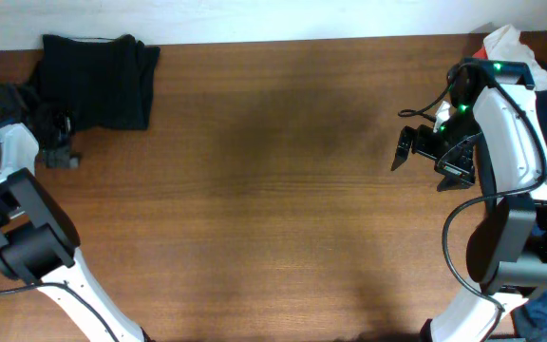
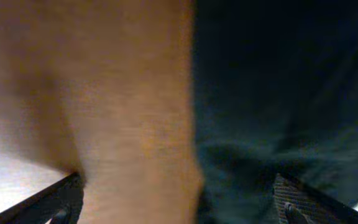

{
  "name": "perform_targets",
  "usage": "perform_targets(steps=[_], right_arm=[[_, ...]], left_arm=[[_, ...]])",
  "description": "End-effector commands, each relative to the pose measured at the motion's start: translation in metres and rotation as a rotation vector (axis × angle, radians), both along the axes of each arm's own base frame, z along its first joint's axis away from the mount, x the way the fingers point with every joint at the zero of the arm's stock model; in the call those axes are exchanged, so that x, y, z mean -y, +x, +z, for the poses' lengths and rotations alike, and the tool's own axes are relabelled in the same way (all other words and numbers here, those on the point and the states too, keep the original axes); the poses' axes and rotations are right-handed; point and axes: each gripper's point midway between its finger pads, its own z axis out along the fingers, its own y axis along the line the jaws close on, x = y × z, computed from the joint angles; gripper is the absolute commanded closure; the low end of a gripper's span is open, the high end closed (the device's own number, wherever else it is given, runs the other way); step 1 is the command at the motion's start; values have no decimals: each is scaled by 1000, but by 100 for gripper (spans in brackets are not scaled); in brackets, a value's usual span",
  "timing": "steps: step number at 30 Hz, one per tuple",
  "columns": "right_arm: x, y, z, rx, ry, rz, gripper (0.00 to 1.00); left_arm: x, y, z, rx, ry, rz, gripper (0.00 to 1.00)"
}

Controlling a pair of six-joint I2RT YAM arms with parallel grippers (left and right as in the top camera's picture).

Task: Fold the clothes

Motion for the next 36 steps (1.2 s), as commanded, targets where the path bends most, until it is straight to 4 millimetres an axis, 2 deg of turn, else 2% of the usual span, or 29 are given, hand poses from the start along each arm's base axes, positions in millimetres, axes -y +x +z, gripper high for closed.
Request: perform_targets(steps=[1,2,3,4,7,10,12,16,17,19,21,23,25,27,30,31,32,33,36], right_arm=[[0,3,8,27,1,-11,1],[0,3,8,28,1,-11,1],[0,3,8,27,1,-11,1],[0,2,8,26,1,-11,1],[0,1,8,21,1,-11,1],[0,2,8,23,2,-11,1],[0,2,8,24,1,-11,2],[0,2,8,23,1,-11,1],[0,2,8,23,1,-11,1],[0,1,8,22,1,-11,1],[0,1,8,20,2,-11,1],[0,1,8,20,1,-10,1],[0,1,8,20,1,-11,1],[0,1,8,19,1,-11,1],[-1,-4,9,-1,4,-11,1],[-1,-6,10,-9,5,-11,1],[-3,-9,11,-21,13,-12,1],[-5,-12,12,-33,26,-15,1],[-13,-23,26,-31,32,4,1]], left_arm=[[-16,-9,29,3,181,-91,16],[-15,-4,45,38,211,-107,45],[-14,2,65,78,247,-114,89],[-16,6,85,111,299,-102,99],[-13,35,121,233,415,-95,99],[6,47,115,211,494,-151,99],[22,54,97,166,544,-214,100],[23,55,51,68,608,-308,100],[23,54,30,28,621,-362,99],[16,47,10,-24,635,-397,99],[-1,35,1,-87,654,-384,99],[-7,35,5,-86,677,-408,99],[-9,39,26,-56,709,-419,99],[-10,42,56,-12,737,-401,99],[2,36,144,109,784,-381,95],[14,24,181,161,772,-396,80],[26,11,209,202,756,-415,66],[34,0,231,228,752,-421,57],[59,-38,272,266,713,-458,48]])
